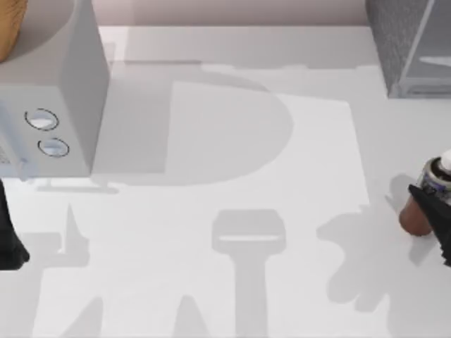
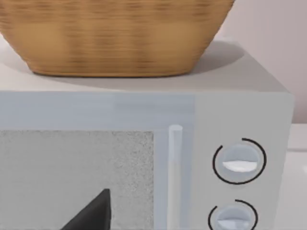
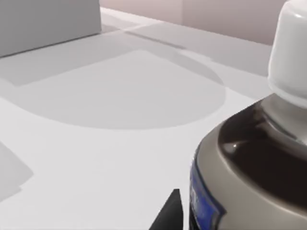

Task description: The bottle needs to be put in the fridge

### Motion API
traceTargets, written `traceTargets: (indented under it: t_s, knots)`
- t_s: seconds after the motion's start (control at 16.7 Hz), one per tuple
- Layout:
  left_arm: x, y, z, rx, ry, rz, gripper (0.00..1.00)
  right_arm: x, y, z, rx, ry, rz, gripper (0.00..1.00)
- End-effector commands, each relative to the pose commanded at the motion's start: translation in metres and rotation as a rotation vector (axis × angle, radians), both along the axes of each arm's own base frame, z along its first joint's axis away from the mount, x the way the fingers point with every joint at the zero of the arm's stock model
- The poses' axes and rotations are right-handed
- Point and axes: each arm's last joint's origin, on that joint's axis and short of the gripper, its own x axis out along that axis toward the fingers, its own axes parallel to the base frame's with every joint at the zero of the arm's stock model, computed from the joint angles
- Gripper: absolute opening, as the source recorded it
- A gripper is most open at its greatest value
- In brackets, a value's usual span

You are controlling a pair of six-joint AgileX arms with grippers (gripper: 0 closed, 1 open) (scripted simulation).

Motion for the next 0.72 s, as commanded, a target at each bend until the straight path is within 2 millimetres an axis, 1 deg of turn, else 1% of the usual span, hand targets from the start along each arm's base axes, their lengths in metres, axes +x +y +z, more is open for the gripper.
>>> traceTargets:
  t_s: [0.06,0.6,0.72]
  knots:
    - [0.0,0.0,0.0,0.0,0.0,0.0,1.0,0.0,0.0,0.0,0.0,0.0,0.0,0.01]
    - [0.0,0.0,0.0,0.0,0.0,0.0,1.0,0.0,-0.0007,0.0002,0.0,0.001,-0.002,0.01]
    - [0.0,0.0,0.0,0.0,0.0,0.0,1.0,0.0018,-0.0059,0.0024,-0.005,-0.004,-0.003,0.01]
